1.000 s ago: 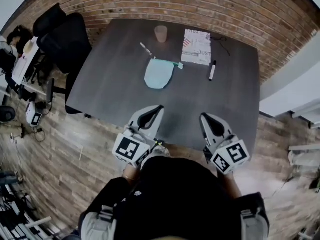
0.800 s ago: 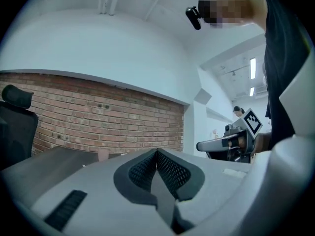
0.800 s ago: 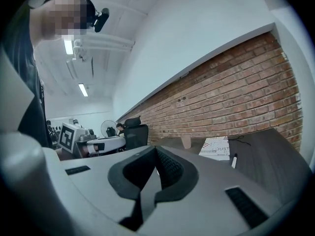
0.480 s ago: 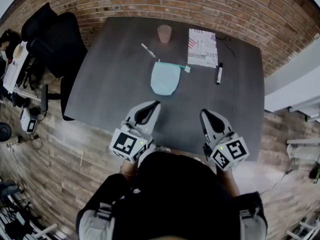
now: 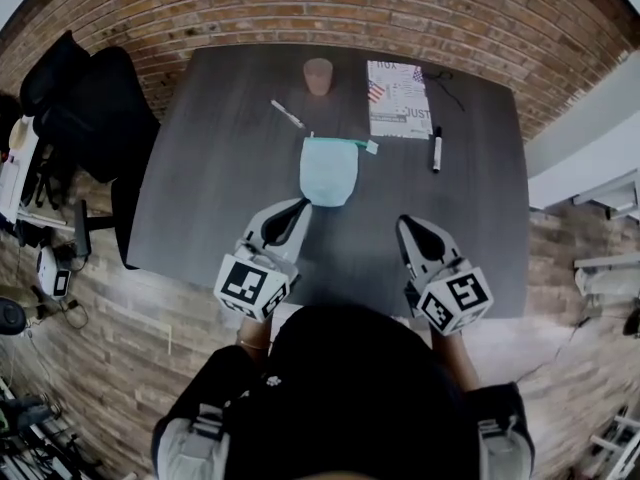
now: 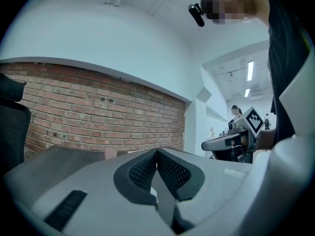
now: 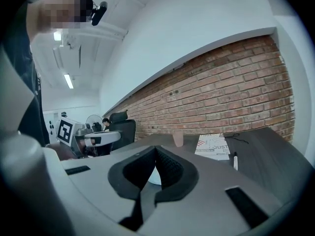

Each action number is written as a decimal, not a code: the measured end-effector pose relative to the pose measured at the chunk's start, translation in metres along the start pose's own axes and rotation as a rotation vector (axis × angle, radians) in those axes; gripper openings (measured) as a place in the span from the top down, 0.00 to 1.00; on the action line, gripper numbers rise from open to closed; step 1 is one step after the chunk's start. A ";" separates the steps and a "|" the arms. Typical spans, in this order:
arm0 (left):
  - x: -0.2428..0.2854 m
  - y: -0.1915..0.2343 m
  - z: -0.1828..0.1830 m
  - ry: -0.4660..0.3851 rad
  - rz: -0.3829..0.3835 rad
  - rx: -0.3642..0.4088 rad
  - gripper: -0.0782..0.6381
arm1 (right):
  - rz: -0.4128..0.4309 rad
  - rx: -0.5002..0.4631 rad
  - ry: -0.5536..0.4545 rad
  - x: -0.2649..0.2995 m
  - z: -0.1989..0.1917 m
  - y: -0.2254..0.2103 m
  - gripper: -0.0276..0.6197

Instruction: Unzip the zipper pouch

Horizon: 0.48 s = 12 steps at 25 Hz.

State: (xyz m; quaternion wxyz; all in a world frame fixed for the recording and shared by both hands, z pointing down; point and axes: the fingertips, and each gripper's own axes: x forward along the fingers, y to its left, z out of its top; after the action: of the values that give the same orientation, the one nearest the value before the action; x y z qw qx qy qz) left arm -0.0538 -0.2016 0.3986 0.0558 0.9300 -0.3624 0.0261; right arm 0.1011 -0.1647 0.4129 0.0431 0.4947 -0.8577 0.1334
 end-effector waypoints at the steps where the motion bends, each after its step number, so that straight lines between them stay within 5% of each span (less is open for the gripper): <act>1: 0.002 0.004 0.000 -0.004 -0.006 0.001 0.88 | -0.006 -0.007 0.007 0.004 -0.001 -0.001 0.96; 12: 0.027 0.057 -0.019 0.047 -0.028 -0.024 0.88 | -0.030 -0.107 0.075 0.069 -0.009 -0.014 0.94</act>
State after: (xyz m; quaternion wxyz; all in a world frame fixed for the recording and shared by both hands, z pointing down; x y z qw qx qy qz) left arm -0.0725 -0.2587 0.4243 0.0757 0.9334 -0.3481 0.0429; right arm 0.0774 -0.2266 0.4379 0.1036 0.4993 -0.8538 0.1049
